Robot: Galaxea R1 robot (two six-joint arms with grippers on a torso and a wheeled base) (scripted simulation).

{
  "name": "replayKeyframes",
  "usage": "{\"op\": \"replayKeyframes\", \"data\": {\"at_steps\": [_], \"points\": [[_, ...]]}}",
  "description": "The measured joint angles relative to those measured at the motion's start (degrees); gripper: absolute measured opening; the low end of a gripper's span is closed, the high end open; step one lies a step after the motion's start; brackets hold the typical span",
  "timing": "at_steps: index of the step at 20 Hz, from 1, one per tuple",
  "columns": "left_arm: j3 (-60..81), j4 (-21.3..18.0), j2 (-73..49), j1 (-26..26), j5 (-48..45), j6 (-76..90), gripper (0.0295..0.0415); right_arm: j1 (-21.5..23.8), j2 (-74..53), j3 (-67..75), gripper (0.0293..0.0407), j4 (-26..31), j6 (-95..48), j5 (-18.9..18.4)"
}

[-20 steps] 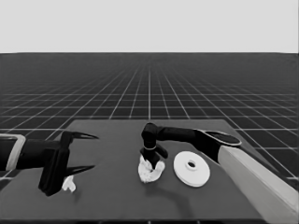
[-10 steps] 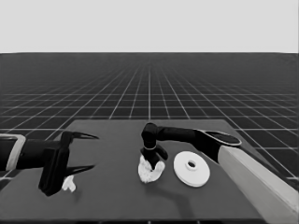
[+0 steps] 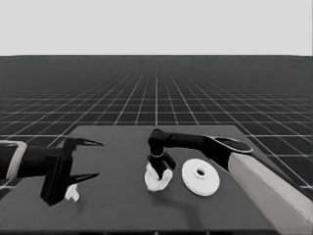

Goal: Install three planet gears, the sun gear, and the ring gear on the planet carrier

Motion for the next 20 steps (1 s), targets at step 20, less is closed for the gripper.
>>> {"op": "replayKeyframes", "data": {"at_steps": [20], "points": [[0.0,0.0,0.0,0.0,0.0,0.0,0.0385,-6.1,-41.0,50.5,0.0395,-13.4,-95.9,11.3]]}}
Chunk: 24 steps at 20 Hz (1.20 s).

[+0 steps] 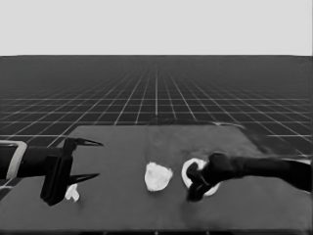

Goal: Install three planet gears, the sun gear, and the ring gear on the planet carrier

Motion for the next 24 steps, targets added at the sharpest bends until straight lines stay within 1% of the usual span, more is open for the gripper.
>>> {"op": "replayKeyframes", "data": {"at_steps": [1,2,3,5,8,9,10,11,12,14,18,19,20,22,24], "points": [[0.0,0.0,0.0,0.0,0.0,0.0,0.0385,-3.6,-15.1,11.8,0.0389,-4.4,-8.9,2.9],[0.0,0.0,0.0,0.0,0.0,0.0,0.0385,-5.6,-23.6,18.9,0.0386,-7.0,-14.1,4.6],[0.0,0.0,0.0,0.0,0.0,0.0,0.0385,-6.7,-28.4,23.1,0.0385,-8.6,-17.2,5.6],[0.0,0.0,0.0,0.0,0.0,0.0,0.0385,-7.6,-32.7,27.0,0.0385,-10.0,-20.1,6.6],[0.0,0.0,0.0,0.0,0.0,0.0,0.0385,-8.0,-34.5,28.7,0.0385,-10.6,-21.3,7.0],[0.0,0.0,0.0,0.0,0.0,0.0,0.0385,9.2,-20.3,17.6,0.0397,8.2,4.7,-7.1],[0.0,0.0,0.0,0.0,0.0,0.0,0.0385,14.9,-9.7,3.3,0.0393,15.6,16.1,-9.7],[0.0,0.0,0.0,0.0,0.0,0.0,0.0385,15.9,-4.0,-7.2,0.0389,18.7,20.4,-10.6],[0.0,0.0,0.0,0.0,0.0,0.0,0.0385,16.1,-0.7,-14.1,0.0386,20.4,22.2,-11.2],[0.0,0.0,0.0,0.0,0.0,0.0,0.0385,16.2,2.8,-21.5,0.0385,21.9,23.5,-11.8],[0.0,0.0,0.0,0.0,0.0,0.0,0.0385,16.1,4.6,-25.4,0.0385,22.6,23.8,-12.1],[0.0,0.0,0.0,0.0,0.0,0.0,0.0385,11.6,5.2,-27.1,0.0385,18.3,23.1,-9.9],[0.0,0.0,0.0,0.0,0.0,0.0,0.0385,8.3,5.9,-28.7,0.0385,15.8,22.5,-8.4],[0.0,0.0,0.0,0.0,0.0,0.0,0.0385,5.6,6.8,-30.9,0.0385,13.7,21.7,-6.9],[0.0,0.0,0.0,0.0,0.0,0.0,0.0385,4.8,7.2,-31.7,0.0385,13.0,21.4,-6.3]]}}
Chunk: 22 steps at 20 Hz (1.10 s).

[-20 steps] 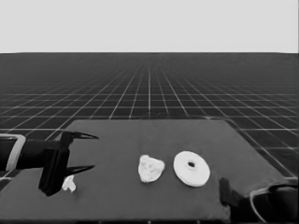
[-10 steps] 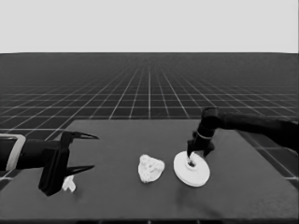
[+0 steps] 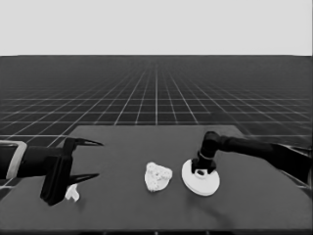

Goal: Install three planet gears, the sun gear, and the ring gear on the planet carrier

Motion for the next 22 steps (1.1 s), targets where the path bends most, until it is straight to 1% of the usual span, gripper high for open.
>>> {"op": "replayKeyframes", "data": {"at_steps": [4,5,14,15,16,17,19,22], "points": [[0.0,0.0,0.0,0.0,0.0,0.0,0.0385,-0.3,0.2,-0.4,0.0385,-0.3,-0.1,0.3],[0.0,0.0,0.0,0.0,0.0,0.0,0.0385,-0.4,0.2,-0.4,0.0349,-0.3,-0.1,0.3],[0.0,0.0,0.0,0.0,0.0,0.0,0.0385,-0.4,0.2,-0.4,0.0348,-0.3,-0.2,0.3],[0.0,0.0,0.0,0.0,0.0,0.0,0.0385,3.4,-1.4,3.4,0.0348,3.3,1.4,-2.5],[0.0,0.0,0.0,0.0,0.0,0.0,0.0385,6.8,-2.0,5.0,0.0348,5.8,2.1,-4.0],[0.0,0.0,0.0,0.0,0.0,0.0,0.0385,8.7,-2.2,5.5,0.0348,7.3,2.3,-4.8],[0.0,0.0,0.0,0.0,0.0,0.0,0.0385,10.5,-2.3,5.8,0.0348,8.9,2.4,-5.5],[0.0,0.0,0.0,0.0,0.0,0.0,0.0385,11.1,-2.3,5.8,0.0348,9.5,2.4,-5.8]]}}
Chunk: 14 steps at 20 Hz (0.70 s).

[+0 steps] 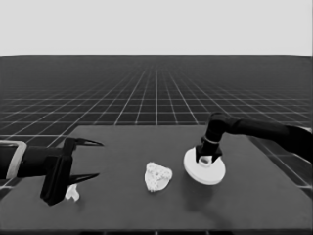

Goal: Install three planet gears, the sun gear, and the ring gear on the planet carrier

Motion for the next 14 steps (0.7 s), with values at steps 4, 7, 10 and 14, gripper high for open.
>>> {"op": "replayKeyframes", "data": {"at_steps": [4,7,10,14], "points": [[0.0,0.0,0.0,0.0,0.0,0.0,0.0385,-1.2,18.7,-4.7,0.0348,-1.9,16.0,-1.4],[0.0,0.0,0.0,0.0,0.0,0.0,0.0385,-1.9,31.6,-15.4,0.0348,-2.4,16.1,-1.4],[0.0,0.0,0.0,0.0,0.0,0.0,0.0385,-2.0,34.0,-18.7,0.0348,-2.5,15.3,-1.4],[0.0,0.0,0.0,0.0,0.0,0.0,0.0385,-5.7,35.0,-21.1,0.0348,-6.0,14.0,-0.4]]}}
